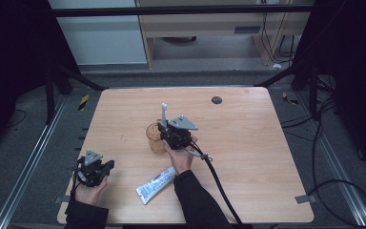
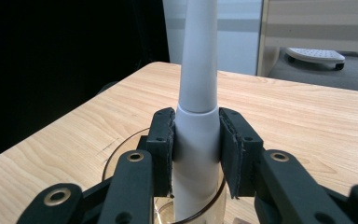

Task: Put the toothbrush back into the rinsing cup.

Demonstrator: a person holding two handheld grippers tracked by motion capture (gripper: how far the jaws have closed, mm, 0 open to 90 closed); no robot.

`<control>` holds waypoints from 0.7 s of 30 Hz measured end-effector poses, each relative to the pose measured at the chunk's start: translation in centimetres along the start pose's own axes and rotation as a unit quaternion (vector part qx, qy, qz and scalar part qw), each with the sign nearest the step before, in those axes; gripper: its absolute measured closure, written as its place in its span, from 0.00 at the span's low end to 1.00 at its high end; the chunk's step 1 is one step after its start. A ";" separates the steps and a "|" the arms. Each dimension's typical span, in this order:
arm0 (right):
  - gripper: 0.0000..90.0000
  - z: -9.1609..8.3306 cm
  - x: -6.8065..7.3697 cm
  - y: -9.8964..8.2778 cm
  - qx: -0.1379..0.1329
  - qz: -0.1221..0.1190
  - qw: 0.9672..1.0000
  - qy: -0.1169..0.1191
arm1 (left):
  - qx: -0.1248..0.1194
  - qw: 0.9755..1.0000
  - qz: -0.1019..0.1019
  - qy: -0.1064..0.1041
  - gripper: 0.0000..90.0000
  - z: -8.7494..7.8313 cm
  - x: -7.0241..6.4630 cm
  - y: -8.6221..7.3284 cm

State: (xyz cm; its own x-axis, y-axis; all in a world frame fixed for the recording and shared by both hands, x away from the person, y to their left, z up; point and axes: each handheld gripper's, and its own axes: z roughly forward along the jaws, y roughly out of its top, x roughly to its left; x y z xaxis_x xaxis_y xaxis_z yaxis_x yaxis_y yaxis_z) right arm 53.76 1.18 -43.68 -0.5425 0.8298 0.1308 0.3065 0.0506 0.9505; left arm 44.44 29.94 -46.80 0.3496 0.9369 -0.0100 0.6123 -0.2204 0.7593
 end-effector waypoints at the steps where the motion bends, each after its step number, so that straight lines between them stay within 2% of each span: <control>1: 0.74 0.0 0.0 0.0 0.000 0.001 1.000 0.001 | 0.000 1.000 0.000 0.000 0.99 0.0 0.0 0.0; 21: 0.73 0.2 0.3 0.1 0.005 -0.001 1.000 0.011 | 0.000 1.000 0.000 0.000 0.99 0.0 0.0 0.0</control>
State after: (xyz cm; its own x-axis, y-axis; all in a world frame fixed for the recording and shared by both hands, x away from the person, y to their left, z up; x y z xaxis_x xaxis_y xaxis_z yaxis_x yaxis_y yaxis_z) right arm 53.76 1.53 -43.64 -0.5608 0.8168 0.1356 0.3134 0.0578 0.9479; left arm 44.43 29.93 -46.79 0.3507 0.9364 -0.0100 0.6117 -0.2210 0.7596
